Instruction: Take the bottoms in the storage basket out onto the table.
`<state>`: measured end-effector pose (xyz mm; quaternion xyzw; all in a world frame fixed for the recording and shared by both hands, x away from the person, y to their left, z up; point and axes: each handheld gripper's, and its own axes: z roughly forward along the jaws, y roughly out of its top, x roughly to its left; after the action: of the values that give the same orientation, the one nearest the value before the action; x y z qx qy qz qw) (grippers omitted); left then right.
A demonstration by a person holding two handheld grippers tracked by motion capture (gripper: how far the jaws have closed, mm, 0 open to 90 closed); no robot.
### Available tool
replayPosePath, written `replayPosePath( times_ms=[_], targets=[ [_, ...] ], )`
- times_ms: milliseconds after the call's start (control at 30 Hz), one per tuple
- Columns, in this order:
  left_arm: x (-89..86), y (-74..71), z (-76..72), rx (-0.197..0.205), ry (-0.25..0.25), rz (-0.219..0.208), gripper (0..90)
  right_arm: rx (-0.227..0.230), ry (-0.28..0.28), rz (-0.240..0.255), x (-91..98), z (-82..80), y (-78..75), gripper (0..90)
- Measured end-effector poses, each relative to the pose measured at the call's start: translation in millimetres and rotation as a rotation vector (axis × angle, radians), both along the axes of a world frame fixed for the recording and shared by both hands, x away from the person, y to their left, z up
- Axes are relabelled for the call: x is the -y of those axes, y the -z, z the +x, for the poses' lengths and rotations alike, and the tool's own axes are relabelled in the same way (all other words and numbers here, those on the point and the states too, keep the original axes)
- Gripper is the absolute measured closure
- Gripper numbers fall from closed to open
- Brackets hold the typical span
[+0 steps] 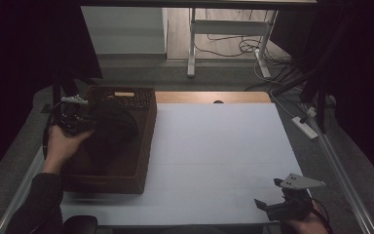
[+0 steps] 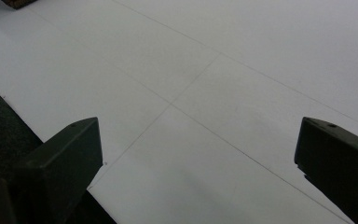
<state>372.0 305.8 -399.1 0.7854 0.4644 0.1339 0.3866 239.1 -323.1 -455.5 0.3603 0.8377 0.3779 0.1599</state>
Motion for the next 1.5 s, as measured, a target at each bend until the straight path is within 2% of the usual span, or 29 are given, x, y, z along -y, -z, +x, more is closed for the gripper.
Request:
replayPosePath(
  times_ms=[200,333,667,900,1200,1400,1500],
  targets=[
    [4.6,-14.9,-4.3,0.061,0.014,-0.017,80.3,0.002,0.004,-0.001,0.4,-0.1,-0.3,1.2],
    [6.5,-26.2,-8.1,0.101,0.026,-0.043,80.3,0.004,0.006,0.005,0.6,-0.1,-0.2,1.2],
    [11.6,-52.1,-12.6,0.166,0.057,-0.101,80.4,0.002,0.007,0.005,0.7,0.0,-0.2,1.2],
    [17.1,-66.7,-11.3,0.194,0.073,-0.105,80.4,0.002,0.007,0.005,0.7,0.0,-0.2,1.2],
    [24.1,-87.5,-10.4,0.239,0.096,-0.13,81.5,0.002,0.008,0.008,1.0,0.0,-0.3,1.2],
    [33.7,-97.8,-8.3,0.252,0.124,-0.135,82.6,0.002,0.008,0.011,1.1,-0.1,-0.3,1.1],
    [38.0,-102.4,-6.6,0.259,0.137,-0.152,83.0,0.003,0.007,0.011,1.2,-0.2,-0.3,1.2]
  ],
)
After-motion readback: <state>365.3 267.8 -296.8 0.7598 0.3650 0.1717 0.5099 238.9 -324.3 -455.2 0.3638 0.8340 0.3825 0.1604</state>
